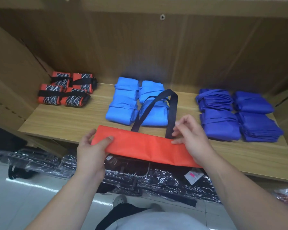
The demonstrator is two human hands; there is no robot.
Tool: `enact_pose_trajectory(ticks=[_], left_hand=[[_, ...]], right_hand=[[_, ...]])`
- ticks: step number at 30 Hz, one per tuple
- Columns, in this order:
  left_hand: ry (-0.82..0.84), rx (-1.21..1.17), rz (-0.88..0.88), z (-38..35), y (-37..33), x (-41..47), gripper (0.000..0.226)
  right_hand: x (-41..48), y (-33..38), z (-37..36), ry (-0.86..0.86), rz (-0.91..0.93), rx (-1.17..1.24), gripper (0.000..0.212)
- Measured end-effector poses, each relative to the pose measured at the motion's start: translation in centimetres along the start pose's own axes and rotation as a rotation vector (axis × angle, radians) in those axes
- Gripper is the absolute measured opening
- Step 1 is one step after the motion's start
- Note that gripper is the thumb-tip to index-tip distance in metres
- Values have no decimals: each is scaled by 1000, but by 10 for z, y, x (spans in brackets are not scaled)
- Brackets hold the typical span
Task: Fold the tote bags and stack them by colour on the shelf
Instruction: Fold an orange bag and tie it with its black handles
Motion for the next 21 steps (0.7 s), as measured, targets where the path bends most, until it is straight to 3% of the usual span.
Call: enact_pose_trajectory(ticks=[3,5,7,9,11,15,21], left_hand=[[8,-13,-14,-8,-4,-6,41],[-12,24,-53,-12,-5,-8,39],[-23,51,-75,-15,-5,-10,39],[-15,76,-80,-18,-4,-9,33],[15,102,-83,-23,-4,-10,21],[105,124,-135,-32,-6,-22,8],[402,262,-422,-55,-15,-55,11]], right_hand=[[-7,-3,8,73,268,-229,14],[-17,-5,9,207,541,-583,12],[-27,-13,5,409,733,-960,39],[-32,-22,5,530,765,-1185,53],[-34,-25,5,547,757,-1262,55],[-31,-25,5,535,737,-1274,55],[-30,-25,0,541,698,-1270,54]])
Point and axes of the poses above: each hand's wrist, its own x-axis towards the middle knuckle, its own z-axis out of the back of the hand, y = z × x, the point moved 3 cm from there along x, towards the middle knuckle, and after that the axes turned 2 degrees about -x, right-handed, at the moved point
